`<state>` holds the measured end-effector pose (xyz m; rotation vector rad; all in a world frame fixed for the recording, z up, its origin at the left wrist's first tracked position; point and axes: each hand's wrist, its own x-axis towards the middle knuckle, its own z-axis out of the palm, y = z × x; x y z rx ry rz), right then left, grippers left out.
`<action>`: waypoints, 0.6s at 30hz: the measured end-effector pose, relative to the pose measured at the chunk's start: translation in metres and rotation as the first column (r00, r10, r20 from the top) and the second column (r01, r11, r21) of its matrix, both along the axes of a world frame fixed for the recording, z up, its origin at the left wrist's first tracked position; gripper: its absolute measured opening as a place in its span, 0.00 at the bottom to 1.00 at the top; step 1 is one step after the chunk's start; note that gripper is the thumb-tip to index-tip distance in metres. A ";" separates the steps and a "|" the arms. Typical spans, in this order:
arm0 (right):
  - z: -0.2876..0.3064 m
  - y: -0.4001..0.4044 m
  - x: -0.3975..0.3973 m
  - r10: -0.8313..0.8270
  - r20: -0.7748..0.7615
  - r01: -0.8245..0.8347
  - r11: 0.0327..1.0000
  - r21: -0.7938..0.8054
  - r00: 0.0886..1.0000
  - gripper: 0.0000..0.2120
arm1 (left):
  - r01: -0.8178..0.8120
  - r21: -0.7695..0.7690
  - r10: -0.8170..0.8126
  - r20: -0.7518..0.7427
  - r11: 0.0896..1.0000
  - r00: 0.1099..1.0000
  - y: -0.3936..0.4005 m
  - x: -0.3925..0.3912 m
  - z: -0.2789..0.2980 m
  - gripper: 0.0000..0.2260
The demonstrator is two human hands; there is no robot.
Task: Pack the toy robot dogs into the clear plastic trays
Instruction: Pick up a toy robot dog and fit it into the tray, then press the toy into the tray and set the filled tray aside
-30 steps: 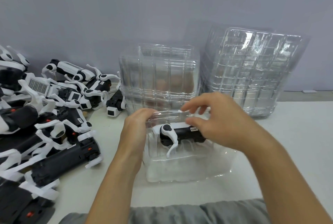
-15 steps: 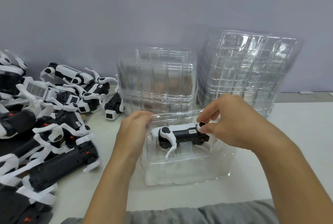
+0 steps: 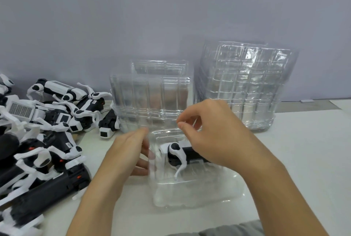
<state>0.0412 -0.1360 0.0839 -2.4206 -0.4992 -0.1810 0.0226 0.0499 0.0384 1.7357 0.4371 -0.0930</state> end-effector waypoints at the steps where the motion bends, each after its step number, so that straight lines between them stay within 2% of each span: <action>1: 0.000 0.000 0.000 0.001 0.004 -0.001 1.000 0.004 1.000 0.07 | 0.030 -0.034 -0.030 0.001 0.999 1.000 -0.004 -0.001 0.001 0.18; 3: 0.001 0.003 -0.001 -0.003 0.017 0.003 1.000 0.007 1.000 0.07 | 0.095 -0.130 -0.096 -0.003 0.987 0.995 -0.013 -0.002 0.002 0.18; 6: 0.002 0.007 -0.002 -0.007 0.036 0.006 0.999 0.032 0.999 0.07 | 0.211 -0.330 -0.221 0.007 0.920 0.975 -0.029 -0.004 0.002 0.20; 8: 0.001 0.012 -0.004 -0.010 0.025 0.009 0.999 0.045 1.000 0.07 | 0.276 -0.372 -0.287 0.026 0.887 0.958 -0.038 -0.004 -0.001 0.19; 10: -0.002 0.016 -0.005 -0.011 0.000 0.011 0.998 0.058 1.000 0.08 | 0.317 -0.339 -0.316 0.058 0.886 0.947 -0.041 -0.004 -0.004 0.19; 13: -0.007 0.023 -0.007 0.006 -0.044 -0.003 0.998 0.069 0.999 0.08 | 0.231 -0.219 -0.213 0.105 0.948 0.971 -0.036 -0.001 -0.005 0.18; 18: -0.020 0.027 -0.007 0.055 -0.186 -0.065 0.997 -0.048 0.981 0.13 | -0.072 -0.228 0.102 0.123 0.971 0.987 -0.020 0.004 -0.006 0.11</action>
